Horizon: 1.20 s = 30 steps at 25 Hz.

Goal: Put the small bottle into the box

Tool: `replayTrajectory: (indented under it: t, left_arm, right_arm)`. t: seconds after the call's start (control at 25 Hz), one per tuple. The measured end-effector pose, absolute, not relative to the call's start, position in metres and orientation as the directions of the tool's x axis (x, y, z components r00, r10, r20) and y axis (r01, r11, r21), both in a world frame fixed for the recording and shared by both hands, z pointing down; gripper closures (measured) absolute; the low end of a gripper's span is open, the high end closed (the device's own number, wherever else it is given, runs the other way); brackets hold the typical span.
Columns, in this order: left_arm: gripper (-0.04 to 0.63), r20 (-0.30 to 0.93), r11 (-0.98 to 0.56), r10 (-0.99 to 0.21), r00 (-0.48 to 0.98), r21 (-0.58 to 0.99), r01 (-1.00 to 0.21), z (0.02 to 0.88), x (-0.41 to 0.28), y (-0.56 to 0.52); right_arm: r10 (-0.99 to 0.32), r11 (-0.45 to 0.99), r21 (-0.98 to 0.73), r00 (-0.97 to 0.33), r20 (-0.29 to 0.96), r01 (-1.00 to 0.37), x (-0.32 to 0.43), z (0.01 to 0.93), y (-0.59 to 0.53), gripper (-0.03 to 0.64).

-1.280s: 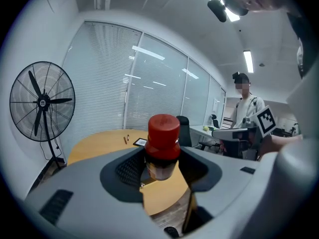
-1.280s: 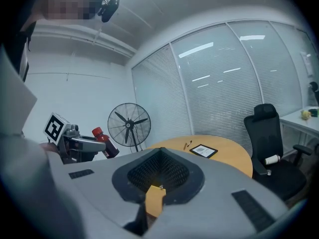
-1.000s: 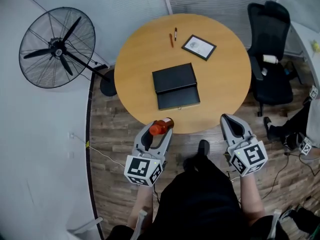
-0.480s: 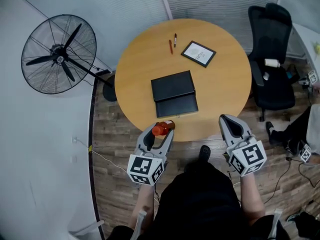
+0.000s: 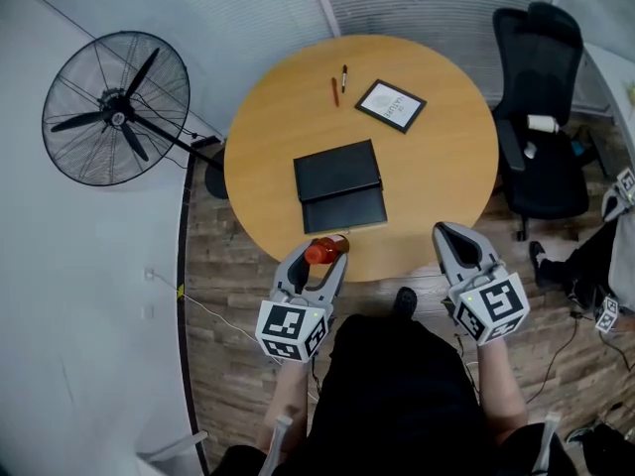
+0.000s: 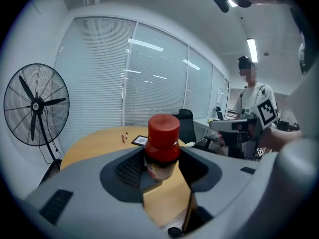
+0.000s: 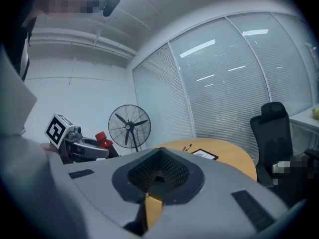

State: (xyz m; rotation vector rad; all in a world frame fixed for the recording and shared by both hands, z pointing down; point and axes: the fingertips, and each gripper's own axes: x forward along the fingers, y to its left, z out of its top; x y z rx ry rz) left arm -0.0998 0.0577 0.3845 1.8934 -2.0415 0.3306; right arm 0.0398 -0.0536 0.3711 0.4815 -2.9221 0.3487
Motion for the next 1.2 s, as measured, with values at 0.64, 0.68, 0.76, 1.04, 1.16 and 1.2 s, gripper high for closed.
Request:
replayTrajectory:
  t: [0.64, 0.68, 0.76, 1.04, 1.16, 1.2]
  left_arm:
    - [0.388, 0.504, 0.056, -0.864, -0.01, 0.078, -0.995, 0.422, -0.1, 0.047]
    - [0.388, 0.509, 0.051, -0.861, -0.005, 0.078, -0.996, 0.424, -0.103, 0.046]
    - [0.388, 0.519, 0.044, -0.855, 0.006, 0.083, -0.996, 0.427, -0.108, 0.043]
    - [0.388, 0.576, -0.004, -0.816, 0.053, 0.086, -0.996, 0.446, -0.126, 0.03]
    - [0.388, 0.59, -0.036, -0.802, 0.091, 0.105, -0.994, 0.453, -0.132, 0.02]
    - [0.388, 0.596, -0.05, -0.796, 0.106, 0.111, -0.993, 0.455, -0.133, 0.017]
  right_arm:
    - [-0.299, 0.9, -0.258, -0.929, 0.219, -0.351, 0.035, 0.39, -0.06, 0.607]
    - [-0.301, 0.898, -0.261, -0.928, 0.219, -0.353, 0.033, 0.389, -0.06, 0.607]
    - [-0.305, 0.895, -0.264, -0.926, 0.223, -0.358, 0.029, 0.39, -0.06, 0.607]
    - [-0.349, 0.872, -0.271, -0.906, 0.241, -0.408, 0.017, 0.394, -0.07, 0.607]
    - [-0.372, 0.858, -0.275, -0.894, 0.251, -0.435, 0.012, 0.396, -0.077, 0.607]
    - [-0.381, 0.852, -0.278, -0.889, 0.254, -0.444, 0.01, 0.397, -0.078, 0.607]
